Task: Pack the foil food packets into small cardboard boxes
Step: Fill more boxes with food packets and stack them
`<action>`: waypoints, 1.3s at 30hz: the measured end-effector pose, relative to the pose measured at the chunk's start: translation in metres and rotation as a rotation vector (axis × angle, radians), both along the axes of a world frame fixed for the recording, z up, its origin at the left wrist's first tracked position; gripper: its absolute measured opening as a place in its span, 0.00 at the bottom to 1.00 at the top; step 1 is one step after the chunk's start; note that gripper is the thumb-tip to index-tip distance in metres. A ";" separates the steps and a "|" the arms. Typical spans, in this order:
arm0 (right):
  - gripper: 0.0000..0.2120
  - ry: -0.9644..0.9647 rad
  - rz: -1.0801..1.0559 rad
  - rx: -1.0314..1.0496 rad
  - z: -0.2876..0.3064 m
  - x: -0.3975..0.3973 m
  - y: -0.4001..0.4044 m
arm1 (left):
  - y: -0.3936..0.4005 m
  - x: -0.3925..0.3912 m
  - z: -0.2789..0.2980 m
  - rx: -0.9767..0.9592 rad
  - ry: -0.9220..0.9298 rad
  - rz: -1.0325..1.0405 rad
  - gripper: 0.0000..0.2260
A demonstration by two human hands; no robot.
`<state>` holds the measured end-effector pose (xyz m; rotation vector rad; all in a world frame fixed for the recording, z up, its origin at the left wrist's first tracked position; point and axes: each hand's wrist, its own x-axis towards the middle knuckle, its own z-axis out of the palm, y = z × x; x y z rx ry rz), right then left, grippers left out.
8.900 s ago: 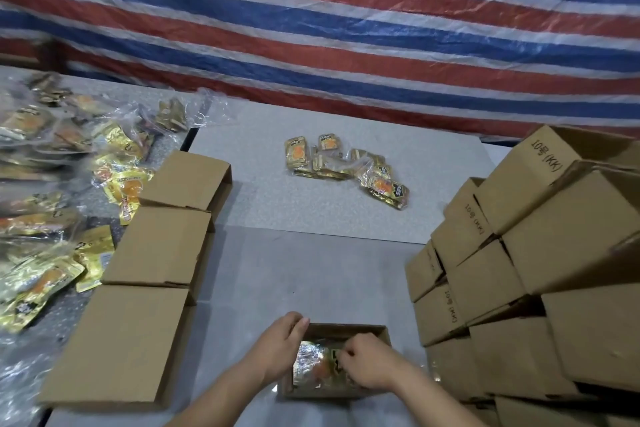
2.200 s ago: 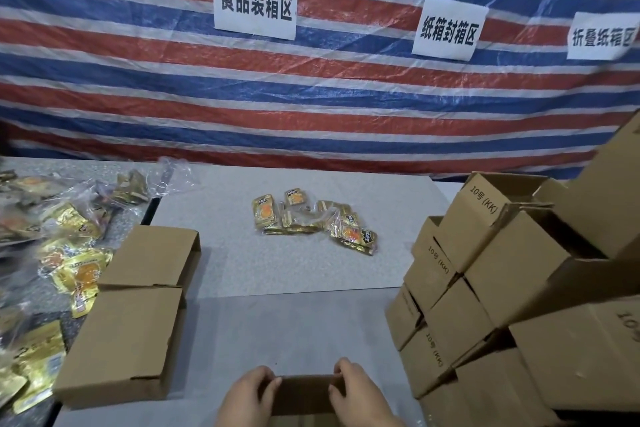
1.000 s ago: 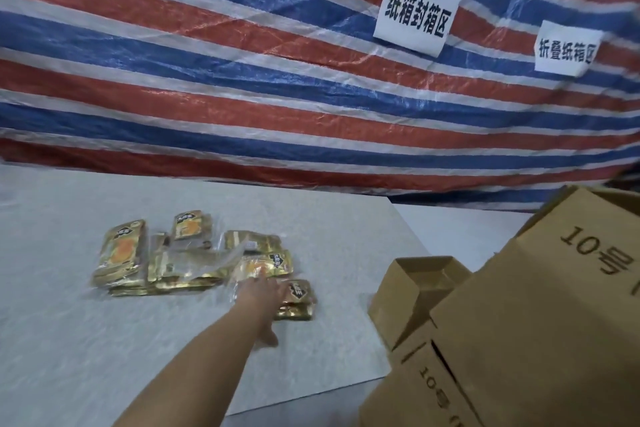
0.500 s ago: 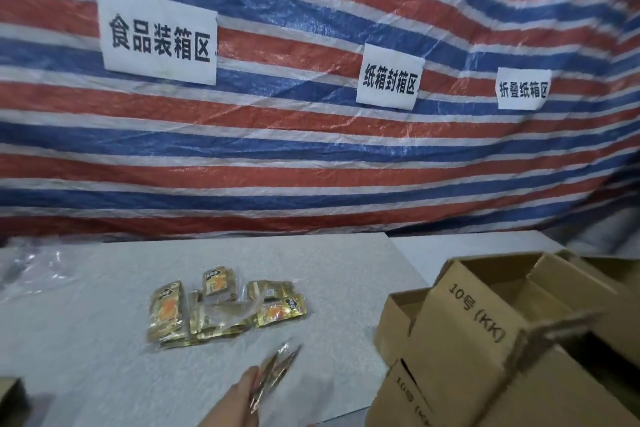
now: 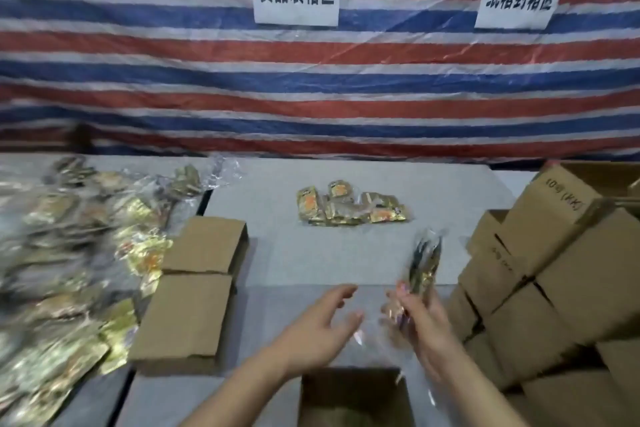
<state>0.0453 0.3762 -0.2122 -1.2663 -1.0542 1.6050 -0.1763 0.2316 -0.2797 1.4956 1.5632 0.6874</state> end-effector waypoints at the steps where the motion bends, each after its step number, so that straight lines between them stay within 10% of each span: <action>1: 0.39 -0.198 0.217 -0.022 -0.046 -0.020 -0.060 | -0.014 -0.009 -0.017 -0.066 0.019 0.053 0.25; 6: 0.26 -0.686 0.830 0.306 -0.091 -0.026 -0.107 | -0.071 -0.017 -0.112 -0.192 0.080 0.148 0.25; 11: 0.17 -1.083 1.378 0.314 -0.122 -0.048 -0.110 | -0.082 -0.004 -0.149 -0.243 -0.311 0.357 0.14; 16: 0.14 -1.264 1.573 0.145 -0.143 -0.070 -0.100 | -0.088 0.003 -0.148 -0.215 -0.278 0.449 0.12; 30: 0.13 -1.241 1.238 0.087 -0.179 -0.065 -0.117 | -0.091 0.015 -0.134 -0.134 -0.112 0.474 0.13; 35: 0.20 -2.003 0.974 0.469 -0.254 -0.113 -0.158 | -0.092 0.020 -0.126 -0.139 -0.129 0.485 0.14; 39: 0.22 -1.788 0.833 0.416 -0.289 -0.137 -0.196 | -0.088 0.020 -0.121 -0.164 -0.120 0.492 0.13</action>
